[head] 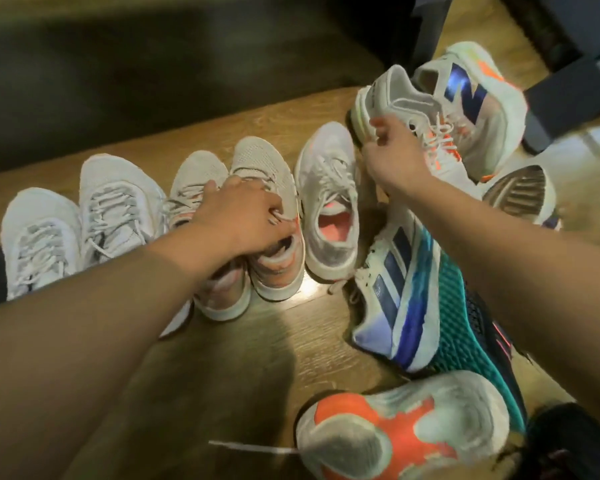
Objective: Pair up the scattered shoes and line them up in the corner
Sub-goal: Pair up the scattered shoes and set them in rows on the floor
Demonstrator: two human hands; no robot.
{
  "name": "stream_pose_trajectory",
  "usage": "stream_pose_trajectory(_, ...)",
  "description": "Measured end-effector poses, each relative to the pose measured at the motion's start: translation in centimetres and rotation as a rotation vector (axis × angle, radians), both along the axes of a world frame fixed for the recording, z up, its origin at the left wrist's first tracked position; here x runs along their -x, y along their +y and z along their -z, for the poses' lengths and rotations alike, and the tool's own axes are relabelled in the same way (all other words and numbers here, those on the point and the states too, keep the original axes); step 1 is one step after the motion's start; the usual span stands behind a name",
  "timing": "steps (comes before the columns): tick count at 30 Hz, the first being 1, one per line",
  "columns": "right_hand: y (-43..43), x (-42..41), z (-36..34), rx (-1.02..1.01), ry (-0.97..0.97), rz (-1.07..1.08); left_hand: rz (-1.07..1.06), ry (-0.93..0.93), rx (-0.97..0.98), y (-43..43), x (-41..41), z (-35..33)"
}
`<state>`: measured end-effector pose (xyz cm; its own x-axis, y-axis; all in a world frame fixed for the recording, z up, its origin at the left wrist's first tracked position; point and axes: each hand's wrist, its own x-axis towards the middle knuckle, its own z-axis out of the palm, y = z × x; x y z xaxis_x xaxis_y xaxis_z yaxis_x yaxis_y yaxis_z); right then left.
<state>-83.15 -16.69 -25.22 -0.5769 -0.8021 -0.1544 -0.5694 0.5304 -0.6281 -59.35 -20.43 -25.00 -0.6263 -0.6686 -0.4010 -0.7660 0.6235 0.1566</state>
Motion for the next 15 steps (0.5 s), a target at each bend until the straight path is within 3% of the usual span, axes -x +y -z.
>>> stream_pose_trajectory(2, 4.2, -1.1, -2.0, 0.117, 0.141, -0.079, -0.012, -0.019, -0.039, 0.0, 0.4, 0.1)
stream_pose_trajectory(4, 9.6, -2.6, -2.8, 0.127, 0.196, -0.297, -0.032, 0.001, -0.054, 0.0, 0.8, 0.1)
stream_pose_trajectory(6, 15.1, -4.3, -2.3, -0.100, 0.313, -0.526, -0.056, 0.029, -0.033, 0.5, 1.4, -0.3)
stream_pose_trajectory(8, 17.9, -5.3, -0.5, -0.324, 0.584, -0.696, -0.001, 0.104, 0.065, 1.6, 2.5, -1.2)
stream_pose_trajectory(11, 17.1, -4.9, 0.4, -0.444, 0.697, -0.685, 0.202, 0.298, 0.116, 3.2, 4.7, -2.7)
stream_pose_trajectory(15, 17.3, 2.3, -1.2, -0.555, 0.751, -0.508, 0.358, 0.199, 0.016, 4.5, 6.8, -2.6)
